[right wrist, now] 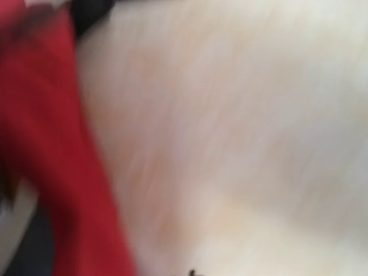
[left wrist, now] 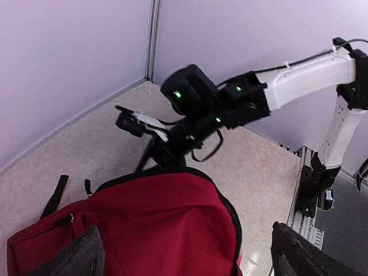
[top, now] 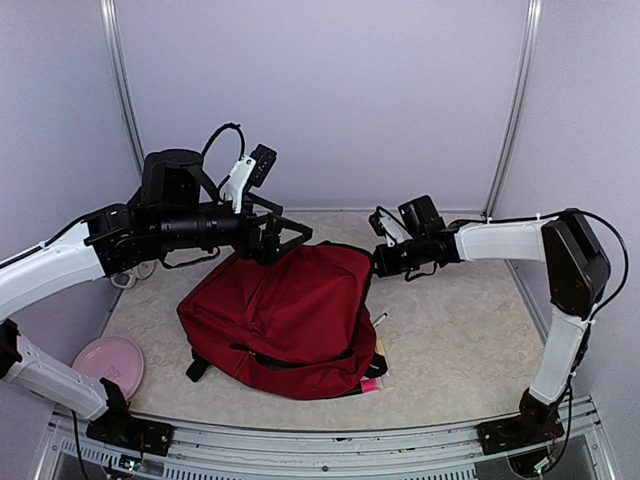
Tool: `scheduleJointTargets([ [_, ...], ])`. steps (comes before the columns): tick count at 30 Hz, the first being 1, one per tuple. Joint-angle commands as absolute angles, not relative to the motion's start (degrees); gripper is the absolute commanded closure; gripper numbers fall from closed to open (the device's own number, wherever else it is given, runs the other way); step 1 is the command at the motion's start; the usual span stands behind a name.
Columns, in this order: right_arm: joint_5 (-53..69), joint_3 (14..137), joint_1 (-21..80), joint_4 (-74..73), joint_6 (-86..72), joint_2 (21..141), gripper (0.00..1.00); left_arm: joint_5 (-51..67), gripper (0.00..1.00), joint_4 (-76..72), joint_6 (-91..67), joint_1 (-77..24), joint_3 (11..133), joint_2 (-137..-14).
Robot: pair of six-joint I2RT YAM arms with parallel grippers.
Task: Pack the student bag
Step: Place the largest pocket in the student bag.
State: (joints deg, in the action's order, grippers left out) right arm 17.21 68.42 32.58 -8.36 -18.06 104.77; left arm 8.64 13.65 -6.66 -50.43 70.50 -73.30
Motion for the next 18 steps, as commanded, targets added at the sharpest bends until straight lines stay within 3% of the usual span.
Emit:
scheduleJointTargets([
  [1, 23.74, 79.45, 26.52, -10.67, -13.87, 111.91, 1.00, 8.58, 0.01, 19.70, -4.16, -52.43, 72.91, -71.25],
  [8, 24.63, 98.94, 20.76, -21.06, -11.88, 119.94, 1.00, -0.52, 0.04, 27.77, -11.57, -47.92, 66.35, -69.62],
  [13, 25.31, 90.91, 21.94, -22.24, -11.25, 108.92, 0.80, -3.59, 0.06, 28.31, -22.39, -39.90, 58.11, -64.01],
  [16, 31.95, 79.52, 23.84, -17.88, -11.14, 97.71, 0.52, -3.31, 0.03, 23.13, -25.72, -33.83, 50.54, -59.21],
  [17, 35.36, 75.18, 24.38, -15.50, -12.14, 93.96, 0.35, -2.09, 0.03, 21.71, -26.38, -31.52, 48.27, -58.38],
  [18, 38.84, 71.03, 24.77, -12.25, -14.31, 90.24, 0.08, -0.43, 0.02, 20.29, -26.91, -29.23, 46.32, -58.19],
])
